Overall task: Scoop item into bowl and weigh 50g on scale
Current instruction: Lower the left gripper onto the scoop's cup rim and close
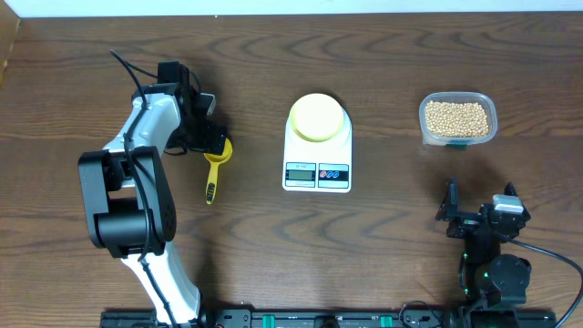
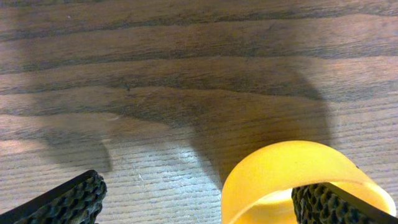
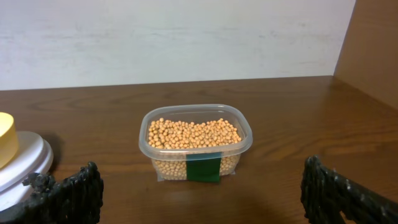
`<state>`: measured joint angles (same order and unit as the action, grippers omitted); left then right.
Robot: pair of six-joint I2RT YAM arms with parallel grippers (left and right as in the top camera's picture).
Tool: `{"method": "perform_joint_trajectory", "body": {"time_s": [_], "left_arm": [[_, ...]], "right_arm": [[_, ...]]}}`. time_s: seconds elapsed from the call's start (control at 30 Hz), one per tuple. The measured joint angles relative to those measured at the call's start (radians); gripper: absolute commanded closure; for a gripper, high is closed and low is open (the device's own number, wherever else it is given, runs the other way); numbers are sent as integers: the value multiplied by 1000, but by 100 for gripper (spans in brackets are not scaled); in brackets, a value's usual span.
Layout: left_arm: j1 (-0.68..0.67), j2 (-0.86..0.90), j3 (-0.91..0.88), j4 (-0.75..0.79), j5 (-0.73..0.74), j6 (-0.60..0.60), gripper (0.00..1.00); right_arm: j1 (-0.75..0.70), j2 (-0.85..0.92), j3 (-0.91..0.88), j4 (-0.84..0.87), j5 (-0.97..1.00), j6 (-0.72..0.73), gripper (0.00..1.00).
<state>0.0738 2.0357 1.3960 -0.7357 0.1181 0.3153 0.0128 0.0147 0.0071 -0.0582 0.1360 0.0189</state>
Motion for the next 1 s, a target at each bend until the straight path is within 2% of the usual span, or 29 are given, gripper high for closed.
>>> {"method": "perform_joint_trajectory", "body": {"time_s": [1.0], "left_arm": [[0,0,-31,19,-1,1,1]], "right_arm": [[0,0,0,0,0,0,1]]}}
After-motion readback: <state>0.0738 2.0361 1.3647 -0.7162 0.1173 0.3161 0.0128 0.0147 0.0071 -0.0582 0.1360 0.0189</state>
